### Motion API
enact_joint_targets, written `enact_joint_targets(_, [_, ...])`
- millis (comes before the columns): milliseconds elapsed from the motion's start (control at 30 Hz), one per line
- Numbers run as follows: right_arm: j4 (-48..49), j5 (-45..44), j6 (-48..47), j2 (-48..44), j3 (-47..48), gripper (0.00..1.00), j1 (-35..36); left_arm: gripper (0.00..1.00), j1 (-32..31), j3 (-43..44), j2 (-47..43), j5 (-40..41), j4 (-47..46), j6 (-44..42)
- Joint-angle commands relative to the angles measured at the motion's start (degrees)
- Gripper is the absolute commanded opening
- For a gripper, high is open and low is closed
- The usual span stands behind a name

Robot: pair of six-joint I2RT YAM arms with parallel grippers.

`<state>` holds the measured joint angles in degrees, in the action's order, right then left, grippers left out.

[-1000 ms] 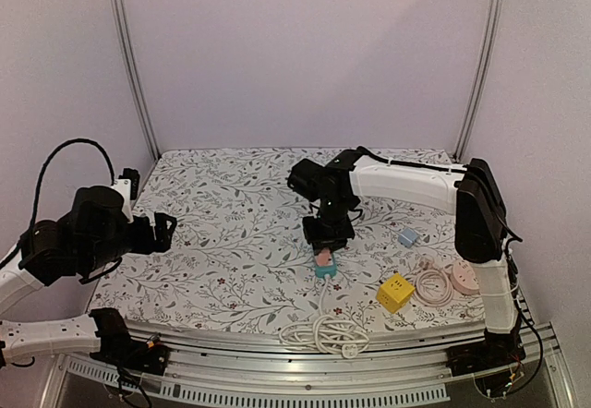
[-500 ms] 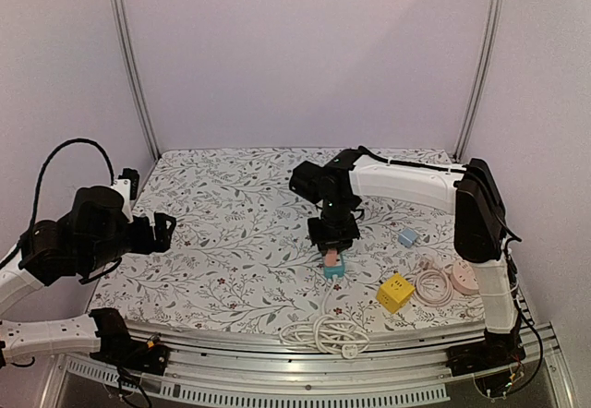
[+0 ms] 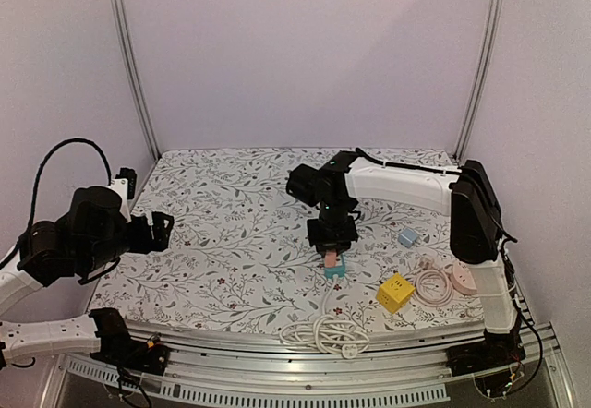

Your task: Insert the plug

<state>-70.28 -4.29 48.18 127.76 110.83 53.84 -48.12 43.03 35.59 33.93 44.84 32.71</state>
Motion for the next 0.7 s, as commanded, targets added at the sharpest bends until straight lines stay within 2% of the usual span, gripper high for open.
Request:
enact_joint_targets(0, [-3.6,-2.0,2.4,4.2,-3.1,0.00,0.7,0.99,-0.3,0.7,-0.3,1.0,0.7,-0.5])
enact_joint_targets(533, [0.8,-1.1,3.7,2.4,-7.3,0.00,1.8,1.00,-0.3,0.7,0.2,1.2,0.5,-0.8])
enact_joint_targets(567, [2.3,-1.0,3.7,1.5,-7.3,0.01,1.8,0.99,-0.3,0.8,0.2,1.3,0.6,-1.0])
enact_joint_targets(667, [4.2,-1.3,3.3,-1.7,-6.0,0.15,1.7,1.00,-0.3,0.9,0.0,1.7,0.4,-1.5])
